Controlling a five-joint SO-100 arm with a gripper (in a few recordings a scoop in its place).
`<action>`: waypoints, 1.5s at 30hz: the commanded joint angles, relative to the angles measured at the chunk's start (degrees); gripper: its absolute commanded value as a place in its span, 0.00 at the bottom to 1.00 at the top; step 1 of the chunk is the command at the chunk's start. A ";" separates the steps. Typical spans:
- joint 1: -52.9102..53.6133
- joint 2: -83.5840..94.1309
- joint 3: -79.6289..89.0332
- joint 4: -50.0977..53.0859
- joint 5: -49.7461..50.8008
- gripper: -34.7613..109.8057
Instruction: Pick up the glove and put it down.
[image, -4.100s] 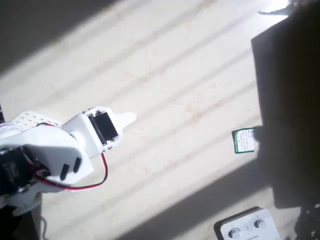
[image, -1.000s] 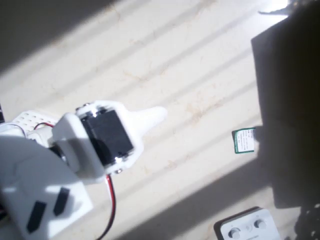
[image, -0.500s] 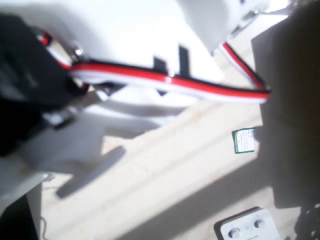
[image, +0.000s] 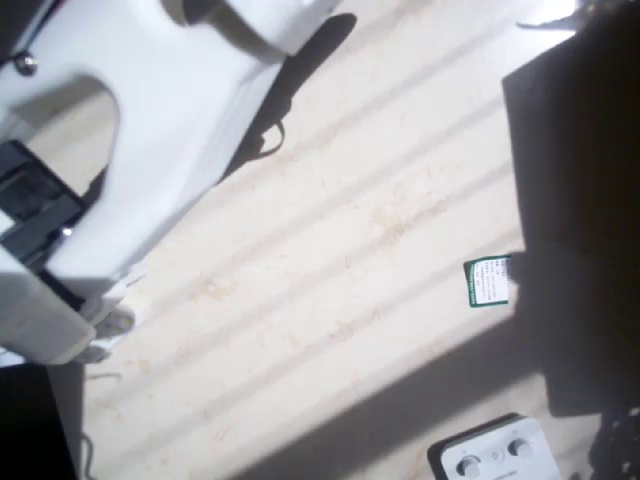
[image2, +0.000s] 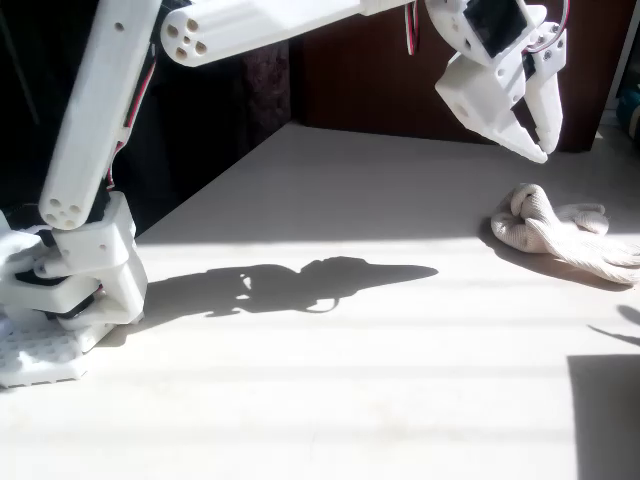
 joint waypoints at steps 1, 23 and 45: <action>-2.29 -4.66 -8.09 -0.79 0.35 0.24; -4.75 -13.18 -11.43 -0.26 0.44 0.43; -1.67 -19.86 -11.34 -6.59 -0.26 0.38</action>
